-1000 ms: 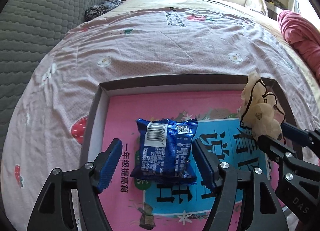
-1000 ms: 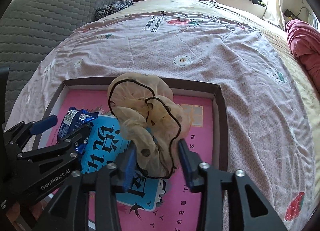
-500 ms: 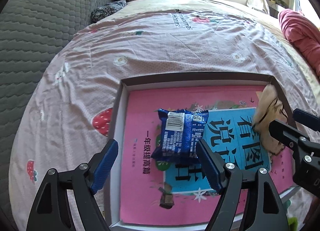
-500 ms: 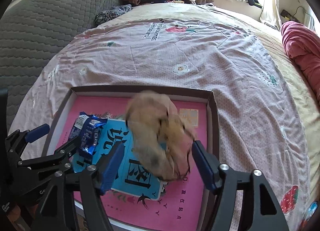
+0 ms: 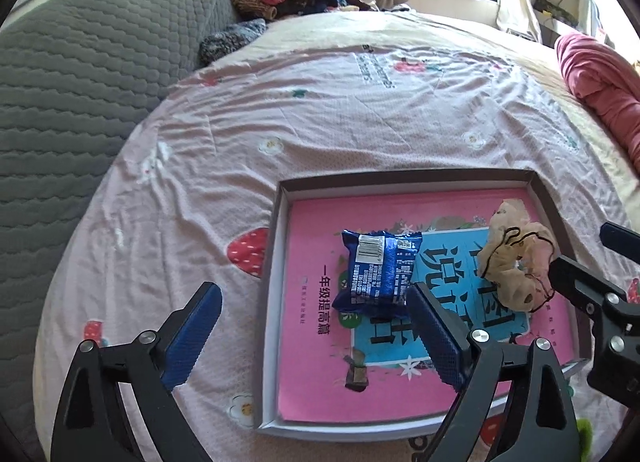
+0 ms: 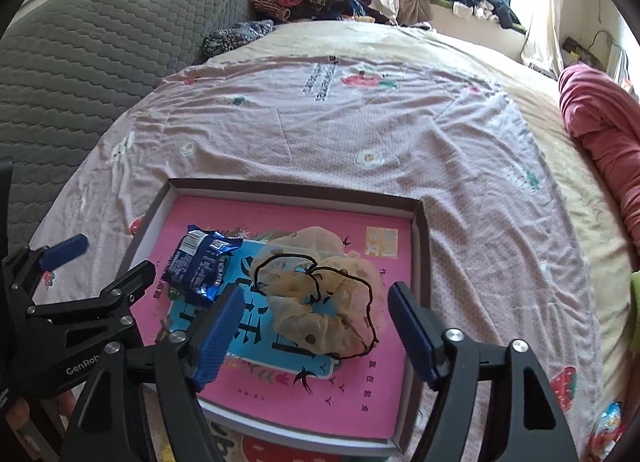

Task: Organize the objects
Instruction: 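Open the left tool over the tray while the right tool releases the scrunchie, then withdraw both tools from the tray toward the remaining snacks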

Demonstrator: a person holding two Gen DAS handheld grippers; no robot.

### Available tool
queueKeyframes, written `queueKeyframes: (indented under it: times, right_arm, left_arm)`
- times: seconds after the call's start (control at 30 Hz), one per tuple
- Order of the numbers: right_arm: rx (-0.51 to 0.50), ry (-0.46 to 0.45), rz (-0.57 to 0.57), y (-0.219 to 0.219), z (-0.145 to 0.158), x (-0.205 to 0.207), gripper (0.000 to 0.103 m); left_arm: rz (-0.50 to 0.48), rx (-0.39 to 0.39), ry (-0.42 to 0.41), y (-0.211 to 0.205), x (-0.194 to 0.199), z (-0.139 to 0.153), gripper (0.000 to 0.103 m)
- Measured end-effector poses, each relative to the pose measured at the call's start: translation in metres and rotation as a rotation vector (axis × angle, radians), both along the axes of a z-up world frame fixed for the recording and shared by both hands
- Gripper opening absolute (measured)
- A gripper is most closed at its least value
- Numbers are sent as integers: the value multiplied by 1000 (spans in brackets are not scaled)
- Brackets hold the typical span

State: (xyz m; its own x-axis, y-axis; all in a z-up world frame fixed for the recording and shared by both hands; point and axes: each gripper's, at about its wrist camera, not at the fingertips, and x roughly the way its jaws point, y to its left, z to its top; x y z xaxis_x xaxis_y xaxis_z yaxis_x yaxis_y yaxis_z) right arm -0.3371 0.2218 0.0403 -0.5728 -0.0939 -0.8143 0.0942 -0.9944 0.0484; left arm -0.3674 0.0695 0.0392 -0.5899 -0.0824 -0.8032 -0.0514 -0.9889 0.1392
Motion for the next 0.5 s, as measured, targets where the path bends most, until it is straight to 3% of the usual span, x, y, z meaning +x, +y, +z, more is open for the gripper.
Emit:
queueKeyframes:
  times: [0.13,0.2,0.5]
  right_arm:
    - [5,23,0,0,16,14,84]
    - [0,26,0,0,23,22,90]
    - [-33,39,-13,7,47,69,94]
  left_arm:
    - [-6,22,8,-2,13,15,94]
    - [-12,31,4,-1,19,20,94]
    - [-29,68,10,-6,66,42,94]
